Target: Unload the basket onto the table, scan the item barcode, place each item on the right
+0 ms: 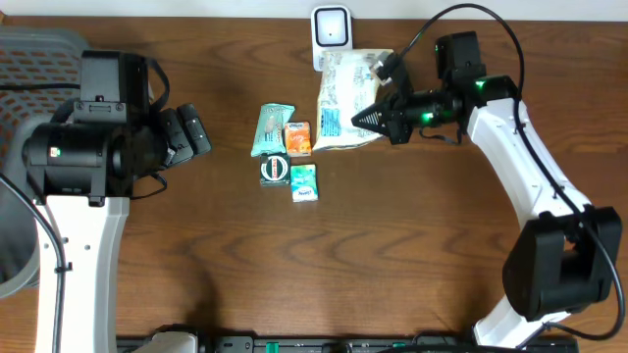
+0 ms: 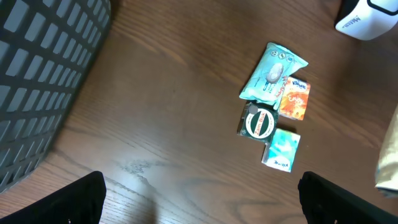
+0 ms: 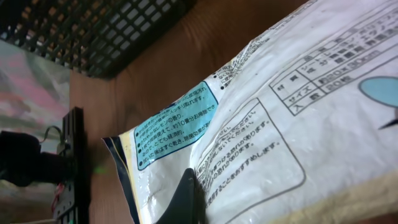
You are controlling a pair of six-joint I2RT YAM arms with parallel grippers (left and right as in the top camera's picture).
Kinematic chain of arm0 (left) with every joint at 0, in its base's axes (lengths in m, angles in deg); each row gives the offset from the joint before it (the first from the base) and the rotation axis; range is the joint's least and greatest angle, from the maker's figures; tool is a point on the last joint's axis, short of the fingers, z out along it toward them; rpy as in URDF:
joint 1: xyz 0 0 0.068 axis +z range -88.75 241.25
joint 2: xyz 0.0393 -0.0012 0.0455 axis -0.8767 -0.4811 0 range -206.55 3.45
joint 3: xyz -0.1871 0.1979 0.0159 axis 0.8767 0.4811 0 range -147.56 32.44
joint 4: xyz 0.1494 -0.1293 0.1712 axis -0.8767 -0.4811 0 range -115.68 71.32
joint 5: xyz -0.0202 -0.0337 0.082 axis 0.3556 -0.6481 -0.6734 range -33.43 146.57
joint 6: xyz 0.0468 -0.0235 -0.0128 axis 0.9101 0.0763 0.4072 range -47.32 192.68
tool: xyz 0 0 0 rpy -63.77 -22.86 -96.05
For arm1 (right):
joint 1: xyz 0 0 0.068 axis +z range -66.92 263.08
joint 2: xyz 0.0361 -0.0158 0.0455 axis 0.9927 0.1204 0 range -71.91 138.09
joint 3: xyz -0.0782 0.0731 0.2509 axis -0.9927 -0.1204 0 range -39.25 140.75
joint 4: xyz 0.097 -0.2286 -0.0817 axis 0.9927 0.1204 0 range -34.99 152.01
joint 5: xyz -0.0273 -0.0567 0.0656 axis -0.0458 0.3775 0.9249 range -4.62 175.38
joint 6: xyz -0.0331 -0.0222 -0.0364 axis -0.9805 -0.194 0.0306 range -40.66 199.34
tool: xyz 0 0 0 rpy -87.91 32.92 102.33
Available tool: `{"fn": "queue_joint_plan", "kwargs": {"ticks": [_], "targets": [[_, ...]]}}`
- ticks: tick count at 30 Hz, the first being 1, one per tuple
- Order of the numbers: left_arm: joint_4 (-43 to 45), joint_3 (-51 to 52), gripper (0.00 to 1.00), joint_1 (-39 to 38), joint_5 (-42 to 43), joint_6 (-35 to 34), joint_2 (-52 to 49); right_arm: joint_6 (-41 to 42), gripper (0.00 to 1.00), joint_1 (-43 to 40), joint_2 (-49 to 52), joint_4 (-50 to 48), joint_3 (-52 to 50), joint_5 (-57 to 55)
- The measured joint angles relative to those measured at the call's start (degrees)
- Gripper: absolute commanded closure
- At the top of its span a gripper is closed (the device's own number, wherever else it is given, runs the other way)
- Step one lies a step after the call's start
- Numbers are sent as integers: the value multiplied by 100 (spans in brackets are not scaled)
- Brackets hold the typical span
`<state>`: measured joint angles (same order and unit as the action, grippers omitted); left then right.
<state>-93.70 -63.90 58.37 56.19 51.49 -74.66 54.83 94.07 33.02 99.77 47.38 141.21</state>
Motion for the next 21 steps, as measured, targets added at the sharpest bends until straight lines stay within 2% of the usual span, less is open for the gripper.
{"fn": "queue_joint_plan", "kwargs": {"ticks": [4, 10, 11, 12, 16, 21], "targets": [[0, 0, 2, 0, 0, 0, 0, -57, 99, 9, 24, 422, -4, -380], [2, 0, 2, 0, 0, 0, 0, 81, 99, 7, 24, 793, -356, -1611], [0, 0, 2, 0, 0, 0, 0, 164, 85, 4, 24, 793, -496, -1821], [2, 0, 2, 0, 0, 0, 0, 282, 78, 0, 24, 802, -623, -1996], [0, 0, 2, 0, 0, 0, 0, 828, 74, -57, 33, 850, -1005, -2673], [-2, 0, 2, 0, 2, 0, 0, 1845, 70, -330, 33, 1132, -981, -3418]]}}
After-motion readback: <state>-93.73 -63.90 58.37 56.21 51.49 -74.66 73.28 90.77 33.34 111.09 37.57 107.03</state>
